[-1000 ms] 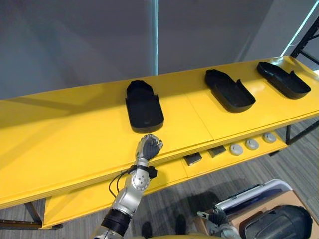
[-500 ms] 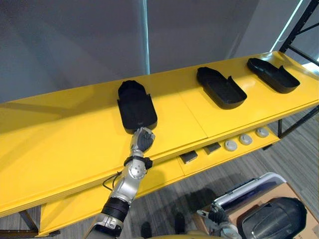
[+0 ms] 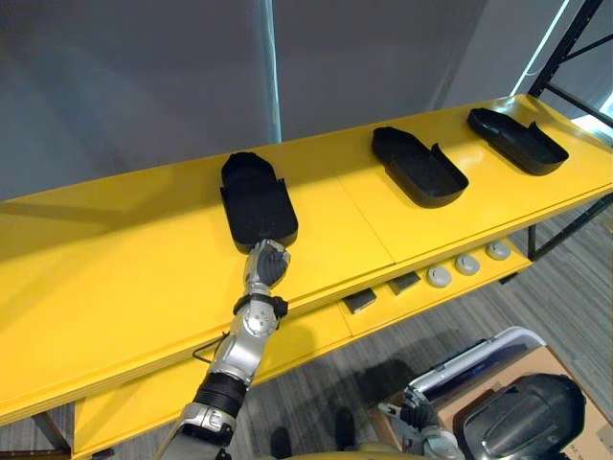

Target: Walk over and take plastic housings, then place them on the shelf

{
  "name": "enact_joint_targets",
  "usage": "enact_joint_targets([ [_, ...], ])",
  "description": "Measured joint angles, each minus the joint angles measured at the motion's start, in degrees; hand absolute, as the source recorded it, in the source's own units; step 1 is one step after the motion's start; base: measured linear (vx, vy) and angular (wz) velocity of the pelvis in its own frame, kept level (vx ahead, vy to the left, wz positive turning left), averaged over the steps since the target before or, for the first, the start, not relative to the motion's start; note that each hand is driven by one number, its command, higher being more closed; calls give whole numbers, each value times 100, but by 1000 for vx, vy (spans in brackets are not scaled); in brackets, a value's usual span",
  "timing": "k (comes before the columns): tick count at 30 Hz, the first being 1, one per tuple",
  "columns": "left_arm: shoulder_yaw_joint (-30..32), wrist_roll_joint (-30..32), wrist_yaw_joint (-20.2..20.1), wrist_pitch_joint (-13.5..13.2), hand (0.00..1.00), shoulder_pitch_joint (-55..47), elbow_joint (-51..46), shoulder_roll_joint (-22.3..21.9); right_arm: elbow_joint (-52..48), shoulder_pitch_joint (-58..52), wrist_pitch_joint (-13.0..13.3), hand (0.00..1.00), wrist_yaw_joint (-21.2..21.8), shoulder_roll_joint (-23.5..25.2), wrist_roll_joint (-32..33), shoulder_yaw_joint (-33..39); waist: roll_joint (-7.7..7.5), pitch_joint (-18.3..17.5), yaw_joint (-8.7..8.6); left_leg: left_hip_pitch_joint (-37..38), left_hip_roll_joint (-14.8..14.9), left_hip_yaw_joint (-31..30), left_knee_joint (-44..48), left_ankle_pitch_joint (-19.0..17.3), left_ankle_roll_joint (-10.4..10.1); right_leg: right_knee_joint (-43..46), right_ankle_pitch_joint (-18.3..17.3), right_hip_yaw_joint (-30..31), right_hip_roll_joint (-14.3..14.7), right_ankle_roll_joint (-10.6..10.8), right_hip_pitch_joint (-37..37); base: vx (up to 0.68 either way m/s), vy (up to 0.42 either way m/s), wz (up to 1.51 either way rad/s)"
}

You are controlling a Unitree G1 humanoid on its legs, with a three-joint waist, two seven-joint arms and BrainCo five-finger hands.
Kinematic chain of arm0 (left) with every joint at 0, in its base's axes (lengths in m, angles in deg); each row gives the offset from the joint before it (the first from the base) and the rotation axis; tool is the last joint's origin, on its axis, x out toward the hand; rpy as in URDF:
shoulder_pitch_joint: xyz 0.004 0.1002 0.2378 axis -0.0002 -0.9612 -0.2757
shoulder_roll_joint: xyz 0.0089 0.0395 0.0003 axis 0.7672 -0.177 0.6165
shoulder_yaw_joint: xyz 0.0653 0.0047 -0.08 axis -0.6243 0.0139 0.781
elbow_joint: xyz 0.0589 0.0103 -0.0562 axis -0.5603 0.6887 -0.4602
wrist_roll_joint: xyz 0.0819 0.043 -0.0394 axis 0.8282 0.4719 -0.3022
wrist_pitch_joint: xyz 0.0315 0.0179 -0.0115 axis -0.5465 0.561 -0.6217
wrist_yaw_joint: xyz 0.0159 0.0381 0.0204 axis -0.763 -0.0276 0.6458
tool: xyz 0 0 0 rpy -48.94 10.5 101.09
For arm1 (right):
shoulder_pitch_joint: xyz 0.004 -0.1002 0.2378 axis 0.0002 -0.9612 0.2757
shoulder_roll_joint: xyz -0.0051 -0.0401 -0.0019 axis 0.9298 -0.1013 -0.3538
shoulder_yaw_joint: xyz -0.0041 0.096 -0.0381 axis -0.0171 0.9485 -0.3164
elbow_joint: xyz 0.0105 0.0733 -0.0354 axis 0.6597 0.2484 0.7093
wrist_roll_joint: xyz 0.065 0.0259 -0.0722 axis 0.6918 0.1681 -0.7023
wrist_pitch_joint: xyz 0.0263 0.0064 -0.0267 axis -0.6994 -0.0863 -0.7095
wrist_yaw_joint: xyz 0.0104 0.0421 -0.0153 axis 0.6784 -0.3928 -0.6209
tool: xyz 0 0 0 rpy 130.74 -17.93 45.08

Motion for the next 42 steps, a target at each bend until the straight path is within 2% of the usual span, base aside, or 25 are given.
enact_joint_targets([
  [5,-2,-90,51,2,100,-28,-93,1,1,-3,0,0,-4,0,1,0,-2,1,23,-4,-2,-20,0,0,0,1,0,-15,-3,0,2,2,3,1],
  [8,-29,-237,47,-26,100,-309,-1033,12,5,-2,1,0,-14,0,2,0,-4,3,35,-15,-15,-124,1,2,7,7,0,-78,-13,1,11,8,7,10],
  [10,-22,-327,44,-317,100,-595,-2126,104,78,-36,3,0,-29,-6,4,4,-4,3,70,-17,-18,-277,16,5,10,23,1,-204,-24,-2,71,31,17,28],
  [13,220,-428,63,-579,100,-898,-3253,184,275,-18,1,0,-35,-17,3,5,-3,2,130,-10,-26,-409,32,5,8,24,-1,-329,-38,-11,133,20,24,27],
  [15,823,-535,135,-823,100,-1342,-4263,156,298,-29,1,0,-46,-23,3,6,2,3,243,4,-33,-509,33,4,8,24,-18,-415,-46,-21,186,7,23,22],
  [16,1029,-573,199,-890,100,-1458,-4450,154,329,-28,5,0,-46,-27,4,7,4,2,239,9,-37,-570,33,5,8,25,-32,-475,-52,-27,215,7,21,38],
  [18,2018,-969,433,-1112,100,-1908,-4853,79,476,-20,3,0,-46,-70,3,25,7,1,332,25,-48,-752,31,10,5,25,-86,-666,-68,-51,353,-7,22,46],
  [21,3278,-1719,823,-1206,100,-2382,-4852,-321,468,-88,1,0,-49,-89,11,159,2,0,538,97,-67,-998,0,6,10,29,-203,-928,-94,-17,526,3,11,48],
  [23,3724,-2158,949,-1243,100,-2844,-4809,-530,408,-129,-9,0,-55,-97,11,277,7,-2,567,133,-73,-1137,0,-7,30,147,-346,-1110,-123,4,581,18,-6,45],
  [26,3996,-2585,918,-1234,100,-3496,-4322,-719,-34,-170,-59,0,-69,-82,10,287,4,-10,664,191,-70,-1204,3,-9,31,343,-502,-1296,-171,16,623,31,0,36],
  [27,4008,-2721,802,-1165,100,-3671,-3915,-781,-288,-158,-58,0,-70,-67,4,284,10,-18,734,199,-71,-1204,9,-10,32,391,-526,-1349,-190,5,624,45,10,23],
  [29,3936,-2786,537,-1018,100,-3830,-3131,-837,-543,-133,-56,0,-70,-60,2,211,9,-74,732,210,-58,-1153,40,-10,32,412,-538,-1467,-216,-7,635,49,9,26],
  [31,3646,-2798,19,-757,100,-3916,-1993,-852,-764,-82,-62,0,-24,19,-8,163,4,-87,777,187,-52,-1063,203,-48,64,474,-580,-1509,-232,-19,667,34,9,5],
  [32,3534,-2796,-100,-707,0,-3917,-1727,-847,-792,-86,-64,0,-12,39,-8,152,11,-83,801,190,-52,-1041,250,-80,54,476,-586,-1503,-235,-19,689,19,6,-10],
  [34,3091,-2773,-530,-600,0,-3863,-743,-845,-806,-99,-68,0,4,48,-7,65,15,-106,834,202,-44,-980,287,-137,42,482,-657,-1460,-231,29,733,-11,-10,-12],
  [36,2844,-2765,-739,-558,0,-3705,82,-846,-804,-127,-87,0,4,53,-5,70,35,-116,825,200,-32,-923,280,-165,61,502,-683,-1420,-224,18,698,-4,-11,-16],
  [38,2786,-2696,-819,-473,0,-3538,749,-859,-772,-150,-120,0,3,54,-3,78,59,-120,787,207,-21,-875,271,-181,53,494,-691,-1397,-218,5,685,11,-8,-15],
  [39,2764,-2666,-830,-437,0,-3473,1043,-849,-706,-146,-120,0,0,51,-1,94,74,-124,700,212,-17,-871,247,-180,51,472,-696,-1382,-211,-3,685,18,-7,-4],
  [42,2643,-2591,-829,-430,0,-3333,1488,-765,-409,-112,-119,0,-8,37,3,210,120,-118,700,232,14,-732,170,-163,24,460,-673,-1198,-171,20,603,33,-5,-23],
])
